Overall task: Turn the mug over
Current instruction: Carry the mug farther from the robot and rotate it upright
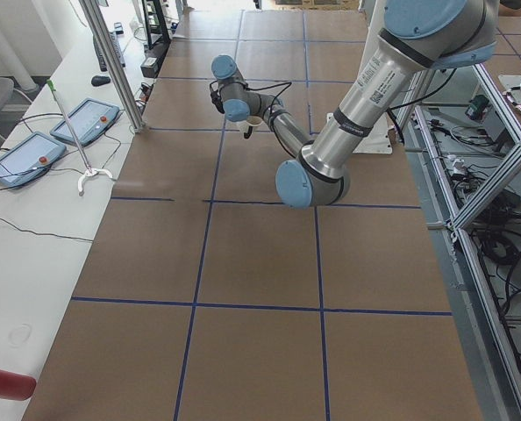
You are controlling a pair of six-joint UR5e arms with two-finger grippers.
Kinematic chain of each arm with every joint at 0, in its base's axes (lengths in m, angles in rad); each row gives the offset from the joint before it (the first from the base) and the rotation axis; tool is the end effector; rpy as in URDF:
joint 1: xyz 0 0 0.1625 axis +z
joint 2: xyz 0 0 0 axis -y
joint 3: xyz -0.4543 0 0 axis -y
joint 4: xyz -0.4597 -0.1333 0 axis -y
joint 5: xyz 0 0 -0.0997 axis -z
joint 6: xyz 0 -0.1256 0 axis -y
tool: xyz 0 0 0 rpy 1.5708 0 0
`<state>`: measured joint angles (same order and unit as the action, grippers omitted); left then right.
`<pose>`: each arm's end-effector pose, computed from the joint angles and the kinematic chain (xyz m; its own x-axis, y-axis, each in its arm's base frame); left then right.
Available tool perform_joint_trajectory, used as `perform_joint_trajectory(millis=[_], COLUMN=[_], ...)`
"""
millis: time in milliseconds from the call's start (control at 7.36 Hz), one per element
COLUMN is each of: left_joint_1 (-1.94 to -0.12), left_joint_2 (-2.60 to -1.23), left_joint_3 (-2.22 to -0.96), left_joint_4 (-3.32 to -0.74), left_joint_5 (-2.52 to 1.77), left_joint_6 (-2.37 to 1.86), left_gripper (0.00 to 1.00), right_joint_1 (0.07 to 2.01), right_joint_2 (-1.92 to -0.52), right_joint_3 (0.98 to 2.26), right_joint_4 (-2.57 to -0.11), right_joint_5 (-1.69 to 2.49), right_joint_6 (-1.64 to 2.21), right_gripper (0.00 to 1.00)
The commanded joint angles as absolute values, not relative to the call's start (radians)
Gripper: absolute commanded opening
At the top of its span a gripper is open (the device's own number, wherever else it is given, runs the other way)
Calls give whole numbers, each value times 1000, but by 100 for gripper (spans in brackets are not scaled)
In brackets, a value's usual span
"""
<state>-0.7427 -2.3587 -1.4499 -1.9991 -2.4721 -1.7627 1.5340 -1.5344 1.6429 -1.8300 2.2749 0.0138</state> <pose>0.5644 -0.5654 0.1456 0.3489 -0.4810 -0.8043 -0.0278 0.8525 -0.5219 0.0314 -0.5593 0.6763 0.7657 0.0827 0.6379 0.0258 0.9869 -0.1589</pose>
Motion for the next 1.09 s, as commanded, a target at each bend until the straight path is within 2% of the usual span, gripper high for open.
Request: perform_joint_trajectory(millis=[0, 272, 543, 679, 815, 951], left_joint_1=[-668, -637, -630, -632, -632, -632], left_joint_2=[-2494, -2543, -2540, -2539, -2539, -2537], left_joint_3=[-1301, -1195, -1177, -1158, -1160, -1164], left_joint_4=[-1890, -1852, -1850, -1850, -1850, -1850], left_joint_5=[-2476, -2496, -2493, -2490, -2488, -2485], left_joint_6=[-1761, -1761, -1759, -1759, -1759, -1759], left_gripper=[0, 0, 0, 3, 19, 39], right_joint_1=[1534, 1534, 1534, 1534, 1534, 1534], right_joint_2=[-1534, -1534, -1534, -1534, -1534, -1534], right_joint_3=[1643, 1643, 1643, 1643, 1643, 1643], right_joint_4=[-1830, -1830, -1830, -1830, -1830, -1830], right_joint_5=[2275, 2275, 2275, 2275, 2275, 2275], right_joint_6=[14, 14, 14, 14, 14, 14], right_gripper=[100, 100, 100, 100, 100, 100])
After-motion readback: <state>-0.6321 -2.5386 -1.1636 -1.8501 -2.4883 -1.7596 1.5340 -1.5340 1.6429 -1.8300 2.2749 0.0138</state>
